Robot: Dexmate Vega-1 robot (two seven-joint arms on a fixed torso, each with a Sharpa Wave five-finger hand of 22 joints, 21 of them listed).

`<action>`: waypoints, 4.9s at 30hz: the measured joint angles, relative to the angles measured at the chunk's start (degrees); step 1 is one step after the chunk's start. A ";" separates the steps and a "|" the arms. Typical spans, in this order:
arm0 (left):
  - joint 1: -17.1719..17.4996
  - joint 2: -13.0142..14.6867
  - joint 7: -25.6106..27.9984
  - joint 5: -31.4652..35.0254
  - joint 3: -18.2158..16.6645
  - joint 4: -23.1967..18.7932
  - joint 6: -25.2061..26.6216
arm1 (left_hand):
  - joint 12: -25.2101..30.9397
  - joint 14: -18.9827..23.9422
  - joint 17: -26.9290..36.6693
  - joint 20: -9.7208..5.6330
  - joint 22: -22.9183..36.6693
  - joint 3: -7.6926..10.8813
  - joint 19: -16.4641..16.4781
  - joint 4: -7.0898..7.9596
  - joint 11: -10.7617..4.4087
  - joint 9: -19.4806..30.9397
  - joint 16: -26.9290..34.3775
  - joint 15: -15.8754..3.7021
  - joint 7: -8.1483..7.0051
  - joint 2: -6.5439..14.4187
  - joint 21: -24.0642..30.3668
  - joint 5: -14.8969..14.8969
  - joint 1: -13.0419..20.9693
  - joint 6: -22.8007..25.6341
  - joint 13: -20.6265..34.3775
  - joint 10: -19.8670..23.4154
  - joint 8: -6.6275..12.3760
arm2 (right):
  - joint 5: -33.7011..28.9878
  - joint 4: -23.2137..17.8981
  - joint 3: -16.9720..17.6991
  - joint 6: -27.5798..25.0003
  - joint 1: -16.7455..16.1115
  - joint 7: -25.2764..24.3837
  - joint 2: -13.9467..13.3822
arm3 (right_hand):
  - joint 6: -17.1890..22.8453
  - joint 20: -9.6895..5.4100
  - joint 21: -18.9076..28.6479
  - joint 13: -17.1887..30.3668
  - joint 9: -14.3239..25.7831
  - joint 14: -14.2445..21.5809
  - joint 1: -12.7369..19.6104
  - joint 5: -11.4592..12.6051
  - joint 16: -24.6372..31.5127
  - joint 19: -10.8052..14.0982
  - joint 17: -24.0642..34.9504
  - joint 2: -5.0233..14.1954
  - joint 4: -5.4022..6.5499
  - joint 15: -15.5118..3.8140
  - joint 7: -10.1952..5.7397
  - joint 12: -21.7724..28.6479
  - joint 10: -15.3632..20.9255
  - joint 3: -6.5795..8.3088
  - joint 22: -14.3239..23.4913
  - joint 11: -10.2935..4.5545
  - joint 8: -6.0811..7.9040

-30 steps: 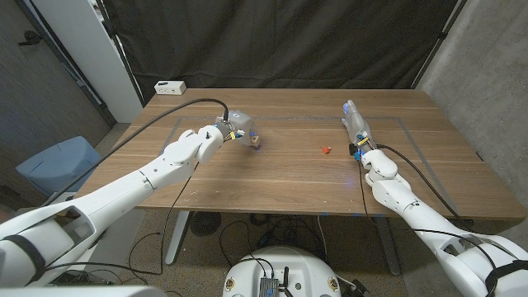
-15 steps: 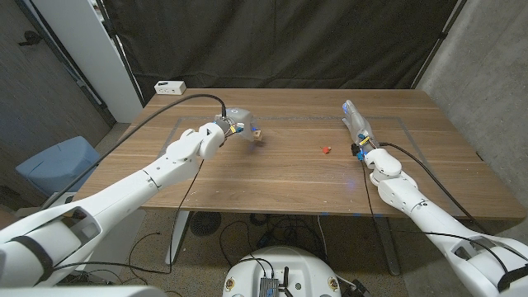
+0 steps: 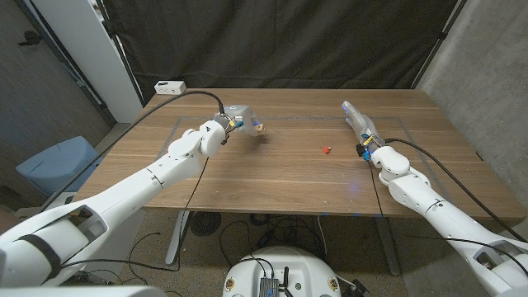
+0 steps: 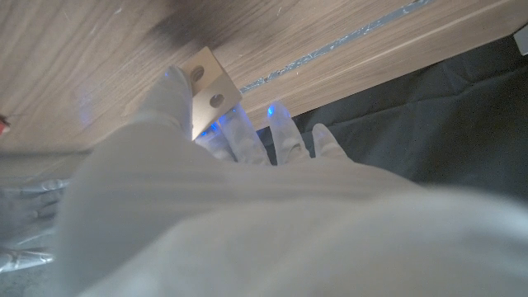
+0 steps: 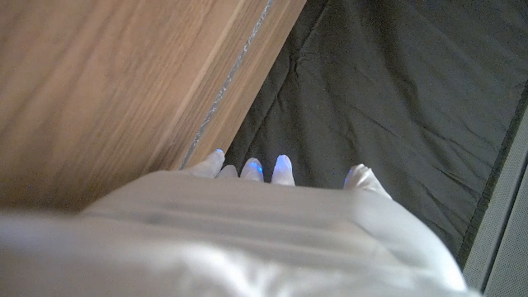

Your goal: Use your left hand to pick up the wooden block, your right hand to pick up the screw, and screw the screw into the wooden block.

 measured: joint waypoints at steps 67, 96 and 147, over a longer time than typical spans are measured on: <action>-3.93 -12.23 7.67 -36.11 -3.78 24.03 -21.77 | -0.67 -2.60 0.30 -1.63 0.13 -1.74 -2.07 0.15 -0.20 -0.04 -0.47 -0.50 0.01 1.51 -0.49 0.00 0.00 -1.44 0.20 -1.45 0.01 | -18.42 -15.12 -1.52 -7.36 -0.77 6.82 -18.90 | 3.27 0.62 0.44 0.52 0.55 3.20 14.33 -0.46 0.44 4.72 0.03 -4.52 -9.60 -0.08 -4.70 0.00 1.61 4.65 -0.10 -0.65 0.22; -5.97 -15.47 1.02 -46.29 -3.92 32.12 -26.95 | -1.10 -3.71 0.28 -1.59 0.12 -2.12 -3.75 0.13 0.10 -0.02 -0.47 -0.84 -0.09 2.78 -0.49 -0.01 -0.38 -1.96 0.23 -2.98 0.00 | -34.12 -13.93 -5.45 -1.12 4.71 13.89 -23.85 | 4.95 0.51 0.44 0.51 0.83 4.22 18.16 -0.46 0.44 6.24 0.03 -5.80 -9.70 -0.29 -4.70 0.00 0.89 5.62 -0.10 -1.35 0.44; -7.95 -16.67 -6.30 -50.08 -2.48 34.95 -27.90 | -1.09 -4.75 0.27 -1.32 0.11 -2.48 -5.65 0.06 -0.32 -0.01 -0.46 -0.84 0.12 3.08 -0.45 -0.01 -0.70 -2.16 0.22 -3.99 -0.22 | -51.07 -1.72 -10.72 17.30 14.57 17.43 -22.46 | 5.50 1.03 0.15 0.79 1.09 3.05 23.45 0.71 0.05 6.52 0.44 -8.37 -9.26 0.23 -4.89 -1.34 -7.01 6.53 0.03 -1.64 0.18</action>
